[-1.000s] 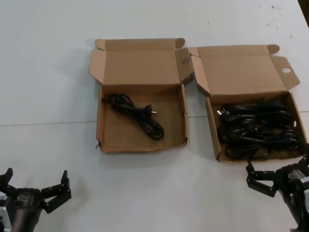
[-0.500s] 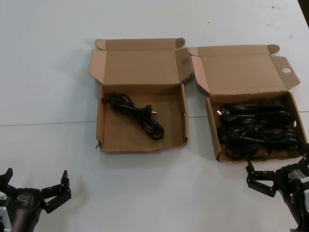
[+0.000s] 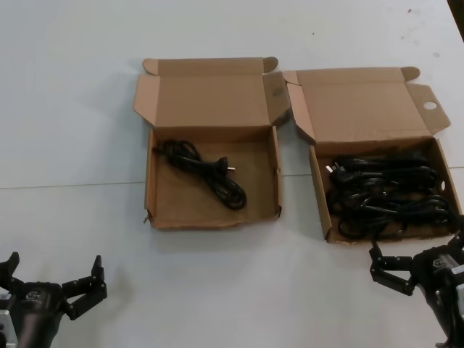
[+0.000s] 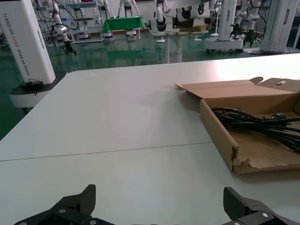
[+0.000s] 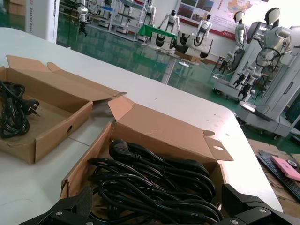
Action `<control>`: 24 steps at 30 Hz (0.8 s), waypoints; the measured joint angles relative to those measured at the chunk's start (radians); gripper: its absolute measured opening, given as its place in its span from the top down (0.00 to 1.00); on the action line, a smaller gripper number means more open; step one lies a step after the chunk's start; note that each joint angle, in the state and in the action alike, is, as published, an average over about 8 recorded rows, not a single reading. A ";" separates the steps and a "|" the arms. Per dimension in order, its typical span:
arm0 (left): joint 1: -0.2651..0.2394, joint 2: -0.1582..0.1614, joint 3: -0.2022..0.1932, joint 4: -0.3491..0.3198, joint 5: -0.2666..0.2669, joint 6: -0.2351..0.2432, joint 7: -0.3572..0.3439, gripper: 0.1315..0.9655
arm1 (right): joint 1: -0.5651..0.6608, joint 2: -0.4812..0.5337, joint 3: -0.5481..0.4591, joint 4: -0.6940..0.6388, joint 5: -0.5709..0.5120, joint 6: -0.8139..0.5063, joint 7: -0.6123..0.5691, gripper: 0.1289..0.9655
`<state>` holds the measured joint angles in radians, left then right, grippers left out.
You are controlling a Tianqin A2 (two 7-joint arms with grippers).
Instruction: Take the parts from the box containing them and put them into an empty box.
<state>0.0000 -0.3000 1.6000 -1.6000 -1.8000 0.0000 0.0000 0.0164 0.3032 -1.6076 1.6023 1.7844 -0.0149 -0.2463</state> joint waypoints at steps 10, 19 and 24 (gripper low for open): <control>0.000 0.000 0.000 0.000 0.000 0.000 0.000 0.00 | 0.000 0.000 0.000 0.000 0.000 0.000 0.000 0.00; 0.000 0.000 0.000 0.000 0.000 0.000 0.000 0.00 | 0.000 0.000 0.000 0.000 0.000 0.000 0.000 0.00; 0.000 0.000 0.000 0.000 0.000 0.000 0.000 0.00 | 0.000 0.000 0.000 0.000 0.000 0.000 0.000 0.00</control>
<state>0.0000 -0.3000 1.6000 -1.6000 -1.8000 0.0000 0.0000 0.0164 0.3032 -1.6076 1.6023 1.7844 -0.0149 -0.2463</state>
